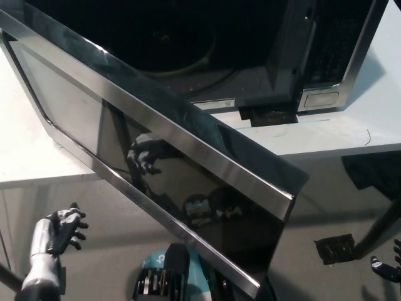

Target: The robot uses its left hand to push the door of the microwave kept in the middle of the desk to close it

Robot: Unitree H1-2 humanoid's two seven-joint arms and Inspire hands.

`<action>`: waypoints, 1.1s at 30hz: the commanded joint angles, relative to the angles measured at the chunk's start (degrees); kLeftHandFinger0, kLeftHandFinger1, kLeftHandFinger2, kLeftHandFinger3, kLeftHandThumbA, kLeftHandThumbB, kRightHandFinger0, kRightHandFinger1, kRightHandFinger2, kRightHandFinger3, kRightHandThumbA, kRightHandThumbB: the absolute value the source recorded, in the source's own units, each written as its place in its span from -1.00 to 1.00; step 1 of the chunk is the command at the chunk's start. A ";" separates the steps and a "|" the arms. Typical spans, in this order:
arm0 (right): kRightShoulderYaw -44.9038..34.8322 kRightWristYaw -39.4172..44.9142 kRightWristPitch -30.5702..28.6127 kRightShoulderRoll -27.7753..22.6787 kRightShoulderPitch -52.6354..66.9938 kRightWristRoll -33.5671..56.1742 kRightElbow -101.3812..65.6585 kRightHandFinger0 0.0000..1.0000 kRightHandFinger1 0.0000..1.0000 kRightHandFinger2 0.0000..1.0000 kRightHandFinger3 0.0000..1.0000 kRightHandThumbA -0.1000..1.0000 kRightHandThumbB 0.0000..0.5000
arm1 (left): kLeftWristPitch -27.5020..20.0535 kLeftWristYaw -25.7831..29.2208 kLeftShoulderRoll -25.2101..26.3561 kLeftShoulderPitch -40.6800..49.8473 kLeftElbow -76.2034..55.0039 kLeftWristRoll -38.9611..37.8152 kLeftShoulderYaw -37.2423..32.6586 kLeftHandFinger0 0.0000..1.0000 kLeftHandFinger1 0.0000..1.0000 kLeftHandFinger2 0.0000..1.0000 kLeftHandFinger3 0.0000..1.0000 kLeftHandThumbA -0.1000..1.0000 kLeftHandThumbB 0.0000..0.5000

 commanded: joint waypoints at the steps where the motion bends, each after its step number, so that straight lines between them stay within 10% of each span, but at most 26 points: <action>1: -0.88 -0.83 -0.25 -4.00 -2.42 0.32 -3.60 1.00 1.00 1.00 1.00 0.23 -1.00 | 10.84 -4.22 3.89 5.71 -21.37 0.81 -1.00 -0.19 -0.08 0.06 0.09 0.28 1.00; 7: -0.93 -0.65 -0.02 -4.46 -2.40 0.42 -3.82 1.00 1.00 1.00 1.00 0.23 -1.00 | -5.07 -6.60 8.16 8.21 -26.22 5.78 -4.14 1.00 0.98 1.00 0.96 0.19 0.92; 13: -0.71 -0.66 0.31 -4.31 -1.47 0.39 -4.35 1.00 1.00 1.00 1.00 0.23 -1.00 | -9.84 -9.19 13.61 2.84 -35.49 10.84 -8.07 1.00 1.00 1.00 1.00 -0.33 0.02; 20: -0.36 -0.54 0.93 -4.47 -1.03 0.07 -4.94 1.00 1.00 1.00 1.00 0.23 -1.00 | -8.41 -12.58 15.34 -6.63 -40.37 17.15 -13.06 1.00 1.00 1.00 1.00 -1.00 -0.34; 33: 0.53 -0.20 1.38 -4.43 -0.30 -0.44 -5.00 1.00 1.00 1.00 1.00 0.23 -1.00 | -23.67 -12.10 11.28 -18.86 -28.04 30.63 -26.52 1.00 1.00 1.00 1.00 -1.00 -1.00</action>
